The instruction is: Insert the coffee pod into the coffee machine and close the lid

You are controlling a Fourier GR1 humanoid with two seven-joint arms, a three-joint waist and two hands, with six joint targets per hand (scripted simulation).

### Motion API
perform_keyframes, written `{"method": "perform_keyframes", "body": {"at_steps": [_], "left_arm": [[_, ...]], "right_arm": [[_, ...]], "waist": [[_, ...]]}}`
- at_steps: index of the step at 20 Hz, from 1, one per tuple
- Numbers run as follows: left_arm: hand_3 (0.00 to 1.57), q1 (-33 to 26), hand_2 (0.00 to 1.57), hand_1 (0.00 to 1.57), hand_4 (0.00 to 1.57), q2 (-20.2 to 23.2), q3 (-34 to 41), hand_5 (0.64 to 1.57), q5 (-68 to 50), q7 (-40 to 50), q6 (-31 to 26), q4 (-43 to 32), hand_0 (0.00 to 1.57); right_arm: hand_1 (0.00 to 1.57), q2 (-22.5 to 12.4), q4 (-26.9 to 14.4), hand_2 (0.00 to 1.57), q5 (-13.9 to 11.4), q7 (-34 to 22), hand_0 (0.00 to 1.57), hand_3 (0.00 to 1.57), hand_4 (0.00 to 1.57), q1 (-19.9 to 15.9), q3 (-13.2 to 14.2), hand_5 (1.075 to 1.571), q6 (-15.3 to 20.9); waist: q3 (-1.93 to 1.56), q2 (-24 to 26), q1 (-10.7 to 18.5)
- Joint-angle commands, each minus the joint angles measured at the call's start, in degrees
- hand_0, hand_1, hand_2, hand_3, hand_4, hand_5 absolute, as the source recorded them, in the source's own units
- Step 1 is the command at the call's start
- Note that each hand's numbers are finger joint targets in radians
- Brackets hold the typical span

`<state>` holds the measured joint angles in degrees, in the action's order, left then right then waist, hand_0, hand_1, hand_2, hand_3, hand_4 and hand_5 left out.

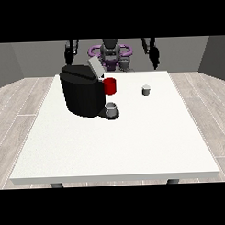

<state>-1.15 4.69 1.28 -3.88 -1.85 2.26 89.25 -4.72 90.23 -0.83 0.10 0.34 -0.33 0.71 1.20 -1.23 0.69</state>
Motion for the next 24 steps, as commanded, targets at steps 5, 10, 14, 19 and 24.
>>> {"method": "perform_keyframes", "body": {"at_steps": [5,10,14,19,24], "left_arm": [[0.0,-2.91,0.0,0.0,0.26,1.91,-2.37,1.571,-1.06,-3.42,-7.06,3.51,0.0],[0.0,-0.62,0.0,0.0,0.21,6.89,-2.73,1.571,5.62,-7.7,-7.64,2.25,0.0],[0.0,5.67,0.0,0.0,0.0,10.59,3.49,1.571,6.49,-7.98,-6.99,-5.64,0.0],[0.0,10.34,0.0,0.0,0.0,16.81,8.07,1.571,2.11,-2.52,-14.06,-11.04,0.0],[0.0,13.74,0.0,0.0,0.0,15.79,5.35,1.571,7.17,-0.24,-12.79,-17.05,0.0]], "right_arm": [[0.0,-1.95,-3.28,0.0,2.47,0.26,0.0,0.0,0.13,2.79,2.57,1.571,-3.2],[0.0,3.36,-3.43,0.0,0.69,6.83,0.0,0.0,0.09,-1.12,5.99,1.571,6.85],[0.0,2.62,-0.28,0.0,1.81,5.29,0.0,0.0,0.27,-0.95,3.33,1.571,3.29],[0.0,3.72,-1.27,0.0,1.69,7.74,0.0,0.0,0.17,-2.14,3.31,1.571,5.35],[0.0,2.37,-0.44,0.0,2.84,4.5,0.0,0.0,0.19,-4.02,2.37,1.571,3.93]], "waist": [[-1.22,4.15,0.76],[-1.23,1.93,-0.26],[-1.19,-0.49,-5.03],[-1.2,-2.76,-5.36],[-1.19,-3.44,-7.19]]}}
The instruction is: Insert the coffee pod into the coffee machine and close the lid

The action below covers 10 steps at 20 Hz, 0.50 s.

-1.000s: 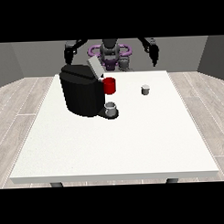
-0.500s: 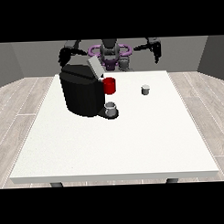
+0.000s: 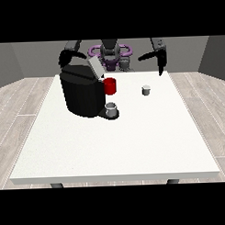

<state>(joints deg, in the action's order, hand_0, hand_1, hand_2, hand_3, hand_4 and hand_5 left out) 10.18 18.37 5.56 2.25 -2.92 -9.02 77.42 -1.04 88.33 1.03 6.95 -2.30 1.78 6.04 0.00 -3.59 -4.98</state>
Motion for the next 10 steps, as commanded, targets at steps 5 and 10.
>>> {"method": "perform_keyframes", "body": {"at_steps": [5,10], "left_arm": [[0.0,8.81,0.0,0.0,0.0,3.29,3.11,1.571,3.01,-2.25,-0.37,-13.56,0.0],[0.0,11.68,0.0,0.0,0.0,2.71,0.45,1.571,7.04,3.28,0.14,-16.5,0.0]], "right_arm": [[0.0,0.99,-1.47,0.0,0.79,0.44,0.0,0.0,0.28,-4.43,-0.91,1.571,1.25],[0.0,-0.57,-4.17,0.0,1.08,-0.23,0.0,0.0,0.35,-3.51,0.8,1.571,-0.3]], "waist": [[0.02,-6.05,-1.75],[-0.01,-2.18,-1.32]]}}
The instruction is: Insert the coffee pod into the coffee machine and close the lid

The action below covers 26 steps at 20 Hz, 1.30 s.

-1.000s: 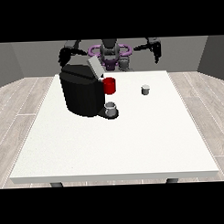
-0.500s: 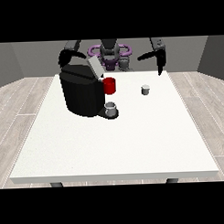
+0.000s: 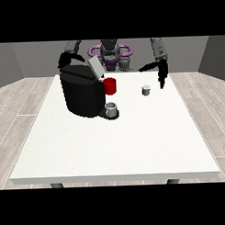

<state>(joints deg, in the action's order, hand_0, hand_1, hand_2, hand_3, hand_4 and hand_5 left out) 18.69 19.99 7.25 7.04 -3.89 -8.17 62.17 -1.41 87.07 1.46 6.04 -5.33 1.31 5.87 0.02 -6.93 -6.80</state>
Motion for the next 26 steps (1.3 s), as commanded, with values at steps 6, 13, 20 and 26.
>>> {"method": "perform_keyframes", "body": {"at_steps": [6,13,20,26], "left_arm": [[0.0,2.83,0.2,0.0,0.0,-2.63,-5.2,1.571,8.2,-1.67,1.86,-6.96,0.0],[0.43,5.51,0.78,0.7,0.0,-0.75,-3.8,1.571,11.93,-1.97,3.1,-14.7,0.7],[0.47,5.89,0.72,0.6,0.0,0.16,-6.91,1.571,19.07,-6.06,7.18,-18.66,0.6],[0.55,8.15,0.81,0.67,0.0,1.51,-6.09,1.571,22.47,-9.74,11.07,-22.66,0.67]], "right_arm": [[0.0,0.13,-6.42,0.0,-2.24,-2.2,0.0,0.0,0.37,-3.28,0.77,1.571,3.03],[0.0,-1.06,-7.02,0.0,-2.57,-6.54,0.0,0.0,0.42,-6.96,1.75,1.571,4.12],[0.0,1.04,-8.95,0.0,-3.01,-1.29,0.0,0.0,0.39,-5.37,0.55,1.571,4.3],[0.0,-0.41,-7.41,0.0,-2.05,-1.48,0.0,0.0,0.48,-2.97,0.58,1.571,1.89]], "waist": [[-0.02,0.0,1.92],[-0.01,-0.01,1.89],[-0.02,-1.97,0.97],[-0.01,-1.17,-1.03]]}}
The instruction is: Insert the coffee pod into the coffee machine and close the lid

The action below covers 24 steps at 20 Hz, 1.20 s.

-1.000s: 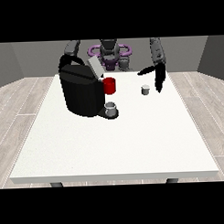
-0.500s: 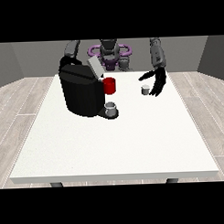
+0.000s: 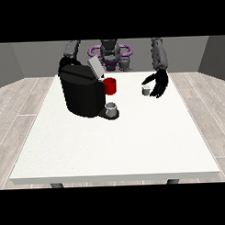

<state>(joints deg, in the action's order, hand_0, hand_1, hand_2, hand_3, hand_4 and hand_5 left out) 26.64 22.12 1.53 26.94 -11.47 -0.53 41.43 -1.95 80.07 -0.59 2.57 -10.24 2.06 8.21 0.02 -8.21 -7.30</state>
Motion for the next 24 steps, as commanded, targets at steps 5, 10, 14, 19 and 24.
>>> {"method": "perform_keyframes", "body": {"at_steps": [5,10,14,19,24], "left_arm": [[0.69,3.9,0.92,0.77,0.35,-2.38,1.26,1.571,3.87,-2.88,7.98,-5.05,0.77],[0.86,3.73,1.09,0.97,0.32,-2.98,0.07,1.571,7.41,-4.39,13.0,-6.59,0.97],[0.79,2.54,1.05,0.97,0.32,-2.22,-2.49,1.571,10.41,-3.79,10.46,-7.05,0.97],[1.36,6.77,1.4,1.27,0.51,-0.03,0.35,1.571,9.57,-7.86,9.66,-9.5,1.27],[1.39,10.62,1.45,1.45,0.62,-2.43,-2.44,1.571,9.66,-4.72,2.47,-3.8,1.45]], "right_arm": [[0.0,-0.07,-0.31,0.0,0.11,-1.19,0.0,0.0,0.49,-1.65,0.31,1.571,0.28],[0.0,0.2,0.54,0.0,0.63,-1.08,0.0,0.0,0.49,-1.49,-0.16,1.571,-0.31],[0.0,-0.93,-2.96,0.0,3.31,1.38,0.0,0.0,0.52,-2.32,3.42,1.571,-0.63],[0.0,-1.03,-0.23,0.0,2.38,-1.2,0.0,0.0,0.41,-1.15,1.2,1.571,-1.2],[0.0,0.53,-7.28,0.0,3.15,2.54,0.0,0.0,0.43,-0.28,3.01,1.571,-0.22]], "waist": [[0.0,-0.72,-0.2],[0.01,-1.06,-1.29],[-0.02,-0.05,0.95],[0.01,-0.81,-1.53],[-0.06,4.17,1.59]]}}
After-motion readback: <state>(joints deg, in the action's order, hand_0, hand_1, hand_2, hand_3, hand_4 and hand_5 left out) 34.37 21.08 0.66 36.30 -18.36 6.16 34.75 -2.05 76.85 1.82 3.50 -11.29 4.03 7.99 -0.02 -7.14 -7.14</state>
